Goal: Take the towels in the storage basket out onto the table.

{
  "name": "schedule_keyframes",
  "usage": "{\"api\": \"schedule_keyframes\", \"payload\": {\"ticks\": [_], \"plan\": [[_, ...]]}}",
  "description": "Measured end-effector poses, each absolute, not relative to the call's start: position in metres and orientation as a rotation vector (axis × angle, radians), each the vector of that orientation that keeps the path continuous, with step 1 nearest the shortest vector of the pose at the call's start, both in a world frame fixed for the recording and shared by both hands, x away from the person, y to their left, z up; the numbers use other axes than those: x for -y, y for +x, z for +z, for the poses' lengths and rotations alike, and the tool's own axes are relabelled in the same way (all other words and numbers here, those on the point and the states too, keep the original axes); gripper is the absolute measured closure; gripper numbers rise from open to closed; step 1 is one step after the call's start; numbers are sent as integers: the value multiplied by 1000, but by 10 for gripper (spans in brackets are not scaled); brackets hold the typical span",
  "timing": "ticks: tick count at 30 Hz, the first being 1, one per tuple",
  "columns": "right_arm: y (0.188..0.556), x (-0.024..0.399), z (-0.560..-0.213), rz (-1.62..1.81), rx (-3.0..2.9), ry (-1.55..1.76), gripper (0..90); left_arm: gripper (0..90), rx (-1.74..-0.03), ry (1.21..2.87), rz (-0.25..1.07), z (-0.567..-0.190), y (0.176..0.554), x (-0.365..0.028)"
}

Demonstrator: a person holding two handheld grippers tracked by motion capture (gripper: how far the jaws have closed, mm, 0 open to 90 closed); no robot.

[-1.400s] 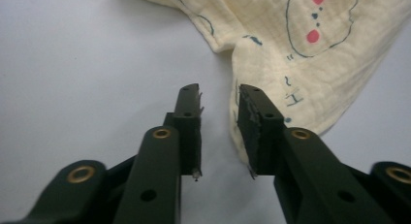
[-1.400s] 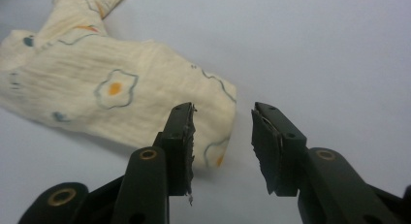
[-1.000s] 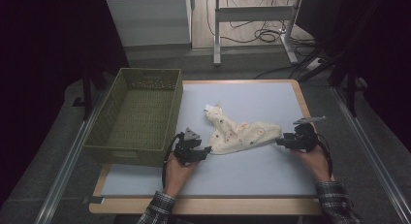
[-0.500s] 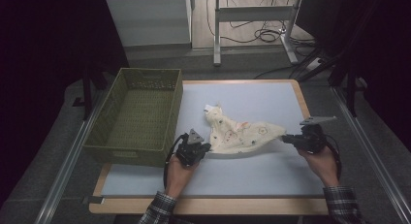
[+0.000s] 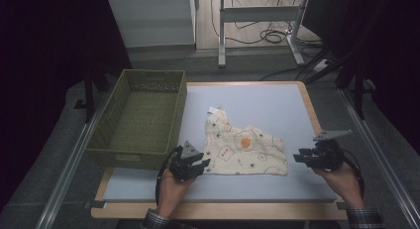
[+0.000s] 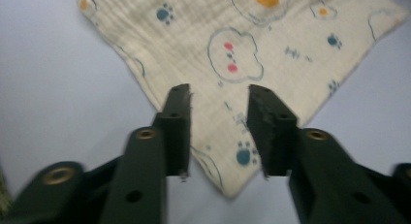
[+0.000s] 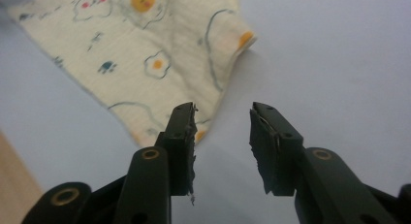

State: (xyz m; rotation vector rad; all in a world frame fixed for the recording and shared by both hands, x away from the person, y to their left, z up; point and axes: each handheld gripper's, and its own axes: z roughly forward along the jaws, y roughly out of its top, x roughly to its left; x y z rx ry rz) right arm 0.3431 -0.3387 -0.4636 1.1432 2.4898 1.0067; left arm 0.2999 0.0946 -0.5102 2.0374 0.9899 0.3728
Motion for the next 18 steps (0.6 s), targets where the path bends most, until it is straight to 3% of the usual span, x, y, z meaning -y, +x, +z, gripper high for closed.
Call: {"api": "schedule_keyframes", "payload": {"ticks": [3, 12, 18], "plan": [[356, 334, -466, 1019, -2468, 1141, 589, 508, -983, 2053, 403, -507, 310, -83], [404, 297, -474, 1071, -2445, 1111, 586, 445, -1034, 2081, 443, -519, 354, -62], [433, 278, -476, 1010, -2378, 1139, 591, 419, -1055, 2102, 441, -528, 361, -61]]}}
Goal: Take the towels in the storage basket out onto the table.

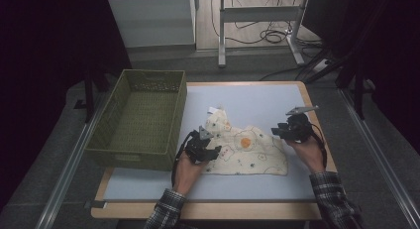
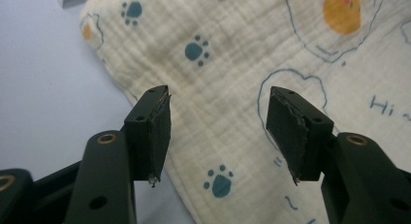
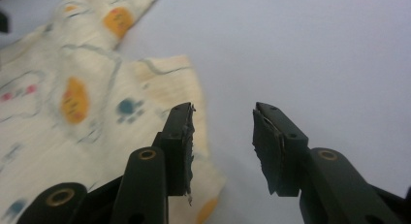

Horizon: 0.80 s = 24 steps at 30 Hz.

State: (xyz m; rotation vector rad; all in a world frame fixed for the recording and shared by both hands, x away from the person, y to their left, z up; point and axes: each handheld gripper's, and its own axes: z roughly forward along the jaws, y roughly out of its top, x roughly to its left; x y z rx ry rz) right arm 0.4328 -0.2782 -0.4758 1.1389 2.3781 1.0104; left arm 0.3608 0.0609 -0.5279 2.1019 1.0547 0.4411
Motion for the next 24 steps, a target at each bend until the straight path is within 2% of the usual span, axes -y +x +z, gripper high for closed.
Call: {"api": "schedule_keyframes", "payload": {"ticks": [5, 15, 24], "plan": [[443, 271, -489, 1027, -2454, 1176, 579, 404, -1055, 2116, 429, -532, 358, -61], [406, 246, -508, 969, -2599, 992, 453, 394, -1065, 2117, 403, -538, 356, -65], [427, 253, -502, 1027, -2518, 1079, 450, 390, -1063, 2116, 397, -540, 354, -69]]}}
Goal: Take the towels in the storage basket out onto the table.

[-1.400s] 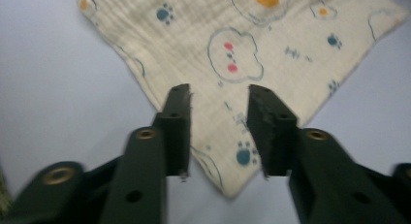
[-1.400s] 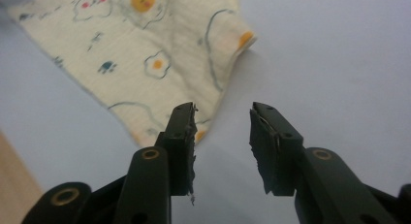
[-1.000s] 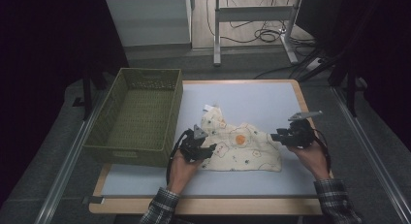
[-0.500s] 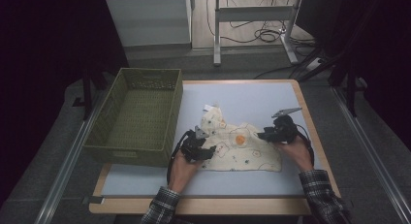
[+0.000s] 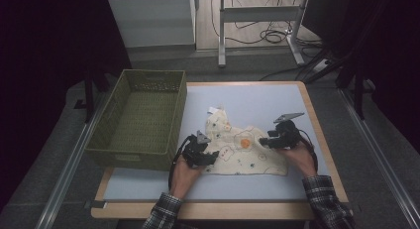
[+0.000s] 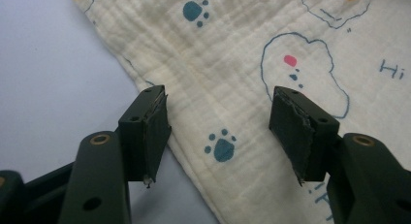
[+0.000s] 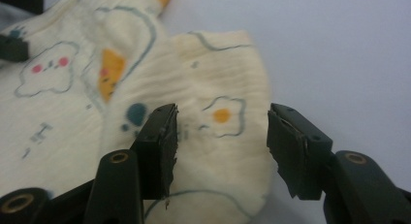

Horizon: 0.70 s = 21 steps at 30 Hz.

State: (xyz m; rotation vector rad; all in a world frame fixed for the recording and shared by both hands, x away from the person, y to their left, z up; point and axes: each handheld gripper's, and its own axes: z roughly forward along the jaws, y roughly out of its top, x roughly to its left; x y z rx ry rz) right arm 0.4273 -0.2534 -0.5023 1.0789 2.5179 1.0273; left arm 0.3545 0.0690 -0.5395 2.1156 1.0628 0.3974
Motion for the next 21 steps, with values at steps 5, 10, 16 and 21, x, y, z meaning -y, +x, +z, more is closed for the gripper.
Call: {"api": "schedule_keyframes", "payload": {"ticks": [5, 10, 16, 21], "plan": [[437, 261, -505, 993, -2461, 1151, 458, 384, -1061, 2109, 403, -541, 354, -69], [432, 251, -516, 913, -2462, 1092, 554, 382, -1058, 2101, 406, -542, 354, -69], [432, 244, -512, 898, -2514, 1097, 884, 380, -1058, 2090, 412, -543, 353, -69], [436, 257, -493, 934, -2428, 1116, 885, 380, -1056, 2091, 412, -543, 353, -69]]}}
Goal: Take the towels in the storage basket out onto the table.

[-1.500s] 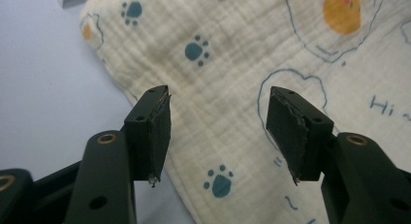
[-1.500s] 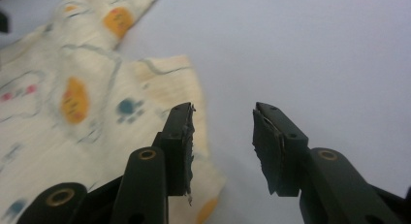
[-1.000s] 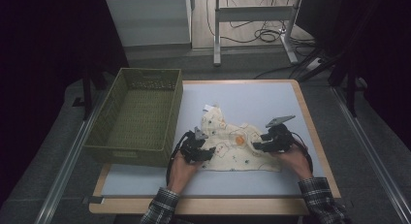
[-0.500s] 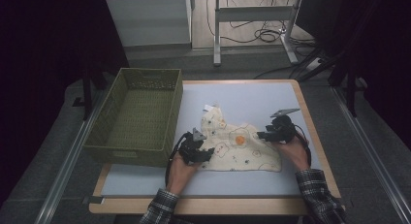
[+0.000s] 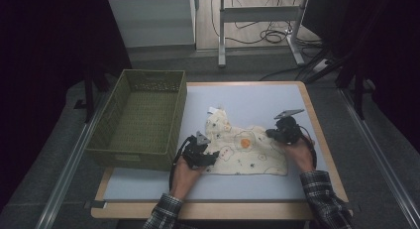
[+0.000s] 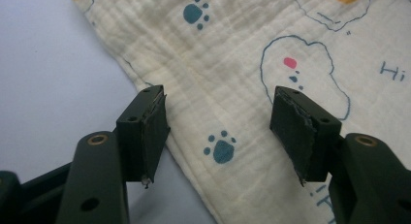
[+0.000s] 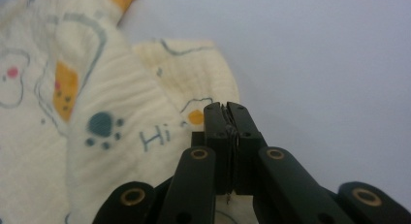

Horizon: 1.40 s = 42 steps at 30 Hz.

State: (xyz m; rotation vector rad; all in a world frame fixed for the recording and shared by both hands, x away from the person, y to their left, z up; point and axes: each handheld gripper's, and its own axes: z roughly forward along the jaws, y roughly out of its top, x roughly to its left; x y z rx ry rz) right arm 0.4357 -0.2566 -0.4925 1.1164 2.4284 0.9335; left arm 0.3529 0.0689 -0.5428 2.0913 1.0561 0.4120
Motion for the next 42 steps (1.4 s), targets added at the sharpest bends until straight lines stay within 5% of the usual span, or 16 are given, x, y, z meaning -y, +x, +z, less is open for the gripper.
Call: {"api": "schedule_keyframes", "payload": {"ticks": [8, 19, 40, 42], "plan": [[440, 302, -470, 886, -2313, 1216, 858, 368, -1061, 2091, 411, -543, 353, -68], [446, 310, -482, 886, -2308, 1234, 640, 356, -1070, 2077, 463, -520, 374, -57], [491, 278, -513, 887, -2347, 1221, 591, 504, -1203, 2101, 488, -532, 492, -40], [490, 276, -513, 876, -2349, 1203, 680, 570, -1192, 2084, 468, -533, 493, -38]]}}
